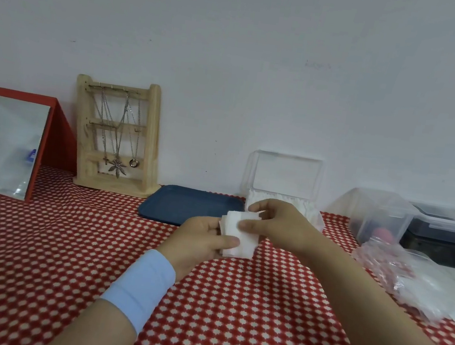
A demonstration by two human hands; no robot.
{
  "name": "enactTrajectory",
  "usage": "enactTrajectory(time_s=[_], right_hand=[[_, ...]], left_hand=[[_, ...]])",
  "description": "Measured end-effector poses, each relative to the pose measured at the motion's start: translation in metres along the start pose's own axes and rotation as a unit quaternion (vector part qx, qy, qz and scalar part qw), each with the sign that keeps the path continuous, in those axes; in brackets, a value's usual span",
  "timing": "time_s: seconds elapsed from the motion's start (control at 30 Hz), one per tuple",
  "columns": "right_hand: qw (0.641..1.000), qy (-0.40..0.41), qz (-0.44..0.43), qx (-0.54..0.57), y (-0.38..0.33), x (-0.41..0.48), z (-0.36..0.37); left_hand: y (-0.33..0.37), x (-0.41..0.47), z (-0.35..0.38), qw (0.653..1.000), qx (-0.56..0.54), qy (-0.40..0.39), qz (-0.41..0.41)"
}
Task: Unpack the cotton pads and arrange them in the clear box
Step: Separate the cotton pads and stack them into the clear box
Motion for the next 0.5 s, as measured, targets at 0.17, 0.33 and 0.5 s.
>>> enactTrajectory(time_s=[0.17,0.33,0.5], right_hand=[[0.996,-0.085,-0.013,0.009,-0.001,-0.005,0.005],[0.991,-0.131,0.012,-0.013,0.000,-0.011,0.001],[0.999,-0.023,0.023,-0.040,-0.001,0.002,-0.052]], left_hand=[[0.008,-0.001,-0.002,1.000,0.022,-0.011,0.012],[0.019,0.005,0.003,0.994,0.102,-0.002,0.028],[0.059,0.034,0.018,0.982,0.184,0.003,0.050]])
Point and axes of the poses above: each hand's wrist, its own x-axis towards the middle knuckle, its own z-axis out of the palm, y = z × x, the point moved 8 cm from there along x, towards the middle knuckle, and after that the axes turned 1 degree about -y, right-handed, at the moved point
